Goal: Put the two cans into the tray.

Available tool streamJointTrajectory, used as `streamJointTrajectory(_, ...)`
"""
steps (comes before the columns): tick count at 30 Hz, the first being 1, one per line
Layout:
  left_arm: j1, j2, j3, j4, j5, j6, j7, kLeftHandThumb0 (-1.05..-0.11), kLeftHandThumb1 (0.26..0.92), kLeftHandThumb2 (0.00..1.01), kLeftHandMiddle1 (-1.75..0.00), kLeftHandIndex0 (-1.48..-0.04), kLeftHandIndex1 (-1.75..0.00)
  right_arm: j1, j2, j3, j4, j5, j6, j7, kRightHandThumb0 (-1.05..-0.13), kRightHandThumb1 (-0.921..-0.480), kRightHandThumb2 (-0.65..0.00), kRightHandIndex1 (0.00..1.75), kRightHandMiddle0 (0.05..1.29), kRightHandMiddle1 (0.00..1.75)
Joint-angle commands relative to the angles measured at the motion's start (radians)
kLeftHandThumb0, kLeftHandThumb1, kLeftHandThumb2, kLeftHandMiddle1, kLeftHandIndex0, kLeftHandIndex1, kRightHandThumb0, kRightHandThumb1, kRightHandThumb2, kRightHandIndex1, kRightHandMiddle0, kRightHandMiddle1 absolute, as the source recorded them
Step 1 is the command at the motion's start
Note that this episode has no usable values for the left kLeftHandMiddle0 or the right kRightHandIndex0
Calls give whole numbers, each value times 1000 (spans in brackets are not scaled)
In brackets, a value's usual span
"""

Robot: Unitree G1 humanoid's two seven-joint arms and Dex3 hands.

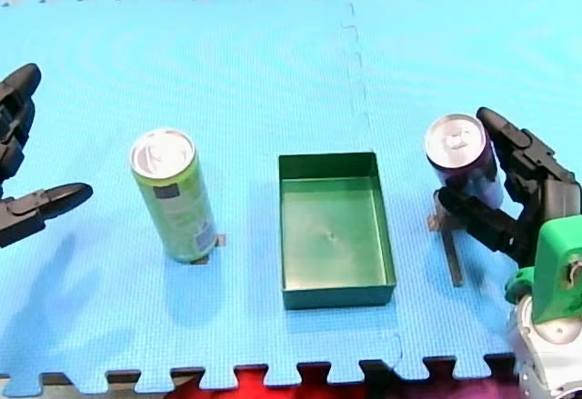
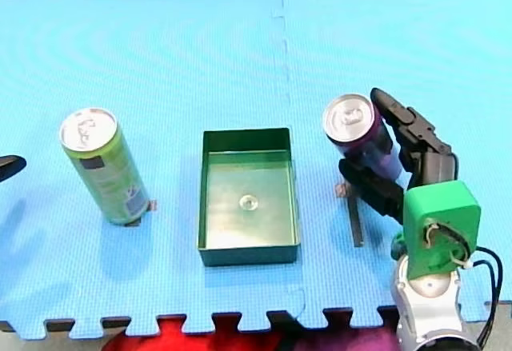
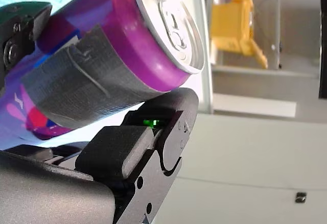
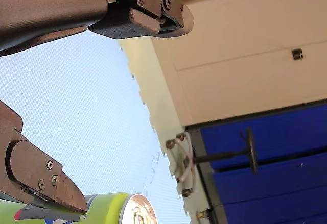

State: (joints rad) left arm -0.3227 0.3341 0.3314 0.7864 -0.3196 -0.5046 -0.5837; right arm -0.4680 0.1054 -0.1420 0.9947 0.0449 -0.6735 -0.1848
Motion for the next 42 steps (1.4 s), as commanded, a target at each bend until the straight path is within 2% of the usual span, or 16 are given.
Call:
streamJointTrajectory(1, -1, 5, -2, -4, 2, 3, 2, -1048, 690, 1, 0, -306, 0, 0, 22, -29, -53, 70, 91, 42, -327, -725, 0, 3, 1268, 1)
streamJointTrajectory(2, -2, 5, -2, -3, 2, 3, 2, -1048, 690, 1, 0, -305, 0, 2, 28, -33, -73, 87, 119, 53, -328, -725, 0, 2, 1267, 0)
streamJointTrajectory(3, -2, 5, -2, -1, 2, 2, 2, -1048, 691, 1, 0, -305, 0, 4, 32, -32, -89, 95, 136, 57, -329, -726, 0, 2, 1265, 0)
streamJointTrajectory(7, -2, 3, -3, 1, 5, -2, 5, -1048, 693, 2, -1, -308, -1, 9, 40, -24, -146, 92, 177, 49, -332, -725, 0, 1, 1265, 0)
streamJointTrajectory(10, -2, 2, -4, 3, 9, -5, 11, -1048, 695, 2, -3, -310, -2, 5, 45, -20, -202, 88, 227, 37, -336, -725, 0, 0, 1265, 0)
streamJointTrajectory(12, -3, 1, -5, 5, 13, -8, 17, -1048, 697, 3, -4, -311, -2, 1, 47, -21, -236, 93, 261, 36, -339, -726, 0, 0, 1264, 0)
streamJointTrajectory(14, -4, 1, -6, 8, 16, -8, 22, -1048, 699, 4, -5, -311, -2, -1, 50, -27, -259, 109, 287, 48, -341, -726, 0, 0, 1262, 0)
streamJointTrajectory(18, -7, 2, -7, 14, 18, -8, 25, -1048, 703, 5, -8, -311, -2, -4, 60, -41, -289, 147, 314, 80, -340, -729, -1, 0, 1259, 0)
streamJointTrajectory(19, -7, 2, -7, 15, 19, -9, 25, -1048, 703, 5, -8, -311, -2, -5, 64, -47, -294, 161, 321, 91, -339, -730, -2, 0, 1259, 0)
streamJointTrajectory(21, -9, 2, -7, 20, 19, -10, 24, -1048, 705, 5, -9, -311, -1, -8, 71, -58, -301, 191, 336, 112, -337, -733, -3, 1, 1258, 0)
streamJointTrajectory(24, -11, 2, -6, 25, 18, -11, 23, -1048, 708, 6, -9, -312, -2, -10, 78, -70, -310, 220, 357, 132, -332, -738, -4, 1, 1257, 0)
streamJointTrajectory(29, -9, 2, -7, 24, 19, -14, 22, -1048, 712, 6, -9, -313, -2, -12, 89, -77, -330, 239, 388, 141, -323, -747, -5, 2, 1255, 0)
streamJointTrajectory(33, -4, 0, -9, 17, 21, -16, 24, -1048, 715, 7, -10, -313, -1, -14, 100, -82, -357, 255, 427, 134, -316, -752, -5, 2, 1252, 0)
streamJointTrajectory(36, -2, -1, -10, 12, 20, -13, 24, -1048, 716, 6, -10, -312, -1, -9, 107, -84, -380, 263, 454, 127, -311, -756, -5, 1, 1249, 0)
streamJointTrajectory(42, 0, -1, -11, 11, 18, -10, 23, -1048, 715, 4, -10, -308, 0, -2, 117, -92, -402, 279, 483, 135, -303, -763, -4, 0, 1245, 0)
